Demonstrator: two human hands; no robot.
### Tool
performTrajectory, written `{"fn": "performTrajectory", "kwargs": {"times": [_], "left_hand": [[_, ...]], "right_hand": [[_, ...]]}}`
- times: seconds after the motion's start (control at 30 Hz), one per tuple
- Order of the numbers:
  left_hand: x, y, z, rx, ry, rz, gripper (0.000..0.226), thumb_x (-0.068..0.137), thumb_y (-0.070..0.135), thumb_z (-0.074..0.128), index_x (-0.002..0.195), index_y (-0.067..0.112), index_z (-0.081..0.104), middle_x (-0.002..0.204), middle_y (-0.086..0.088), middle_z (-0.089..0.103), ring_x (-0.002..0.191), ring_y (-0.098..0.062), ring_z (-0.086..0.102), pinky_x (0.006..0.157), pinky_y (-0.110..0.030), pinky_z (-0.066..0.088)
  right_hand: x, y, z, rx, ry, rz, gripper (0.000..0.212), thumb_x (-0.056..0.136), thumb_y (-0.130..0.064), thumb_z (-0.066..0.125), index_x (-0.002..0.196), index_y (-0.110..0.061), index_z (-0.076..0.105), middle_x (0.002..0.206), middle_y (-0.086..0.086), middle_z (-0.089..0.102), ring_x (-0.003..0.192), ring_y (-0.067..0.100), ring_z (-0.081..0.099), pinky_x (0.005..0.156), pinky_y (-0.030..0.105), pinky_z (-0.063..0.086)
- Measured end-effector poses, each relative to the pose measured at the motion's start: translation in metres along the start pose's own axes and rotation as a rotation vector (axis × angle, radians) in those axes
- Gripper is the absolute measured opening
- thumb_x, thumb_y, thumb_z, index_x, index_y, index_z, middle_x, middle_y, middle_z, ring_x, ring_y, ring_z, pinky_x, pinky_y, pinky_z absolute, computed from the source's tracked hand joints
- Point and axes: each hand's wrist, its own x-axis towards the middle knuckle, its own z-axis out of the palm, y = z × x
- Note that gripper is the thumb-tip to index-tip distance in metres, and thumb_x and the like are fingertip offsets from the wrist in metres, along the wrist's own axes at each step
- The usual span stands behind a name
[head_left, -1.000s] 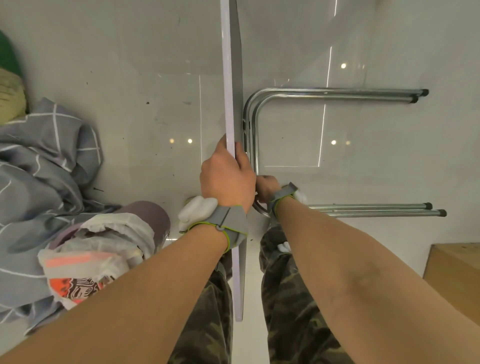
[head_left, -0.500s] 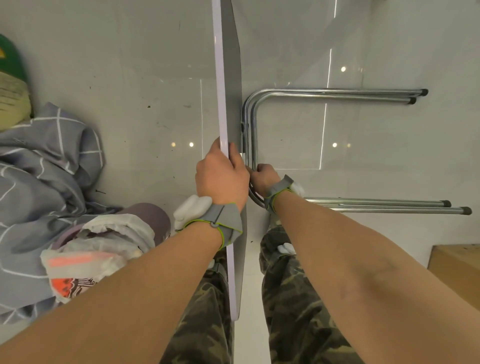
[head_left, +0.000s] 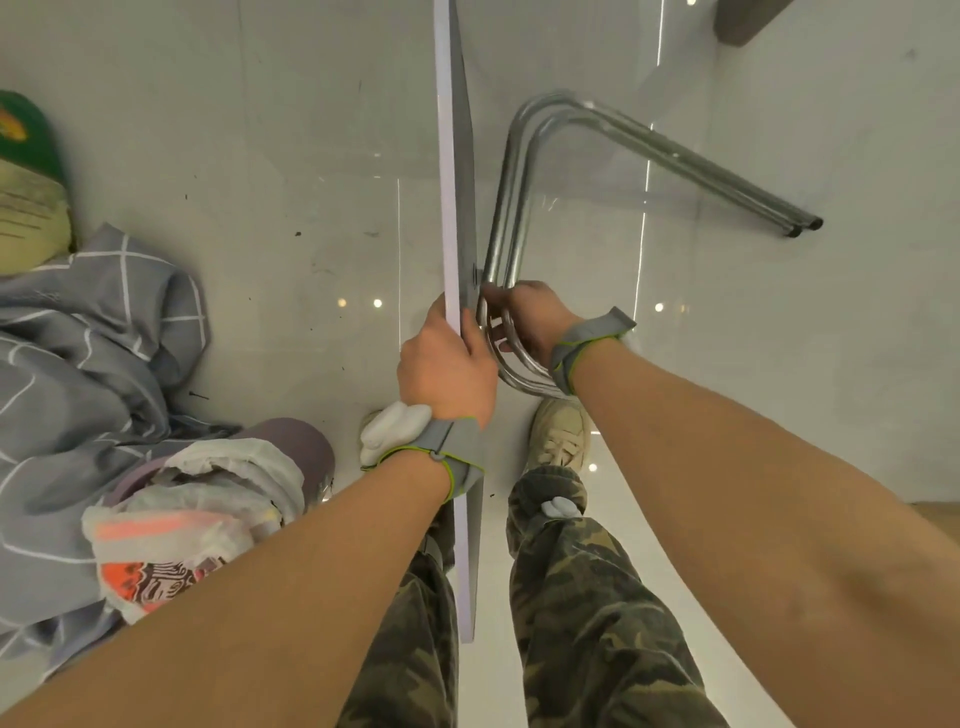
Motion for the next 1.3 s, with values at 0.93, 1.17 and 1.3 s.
{"fn": "performTrajectory", "kwargs": {"times": [0.93,1.17,1.3], "left_hand": [[-0.204,0.306,-0.202,0.222,-0.461,0.148,0.029,0.09,0.007,0.051,0.117,-0.003,0.059,0.122,-0.024,0.062,0.114,-0.04,0.056,0.095,-0.038,0.046],[-0.324,0.443,-0.226,0.283,-0.506,0.351,0.032,0.089,0.003,0.048,0.119,-0.007,0.055,0.124,-0.024,0.06,0.115,-0.039,0.056,0.099,-0.04,0.046],[-0.381,0.529,-0.222,0.28,-0.499,0.492,0.033,0.09,0.003,0.048,0.121,-0.006,0.056,0.125,-0.023,0.06,0.117,-0.038,0.056,0.1,-0.039,0.046]], "right_hand": [[-0.45,-0.127,-0.264,-0.177,0.924,-0.042,0.031,0.099,-0.021,0.044,0.116,0.002,0.054,0.117,0.028,0.062,0.105,0.046,0.06,0.085,0.043,0.049],[-0.56,-0.158,-0.365,0.153,0.905,-0.097,0.022,0.093,-0.012,0.048,0.108,0.001,0.058,0.109,0.025,0.065,0.094,0.041,0.068,0.085,0.051,0.058],[-0.647,-0.173,-0.429,0.259,0.942,-0.207,0.012,0.092,-0.009,0.051,0.102,-0.002,0.055,0.091,0.02,0.063,0.08,0.039,0.069,0.061,0.047,0.062]]}}
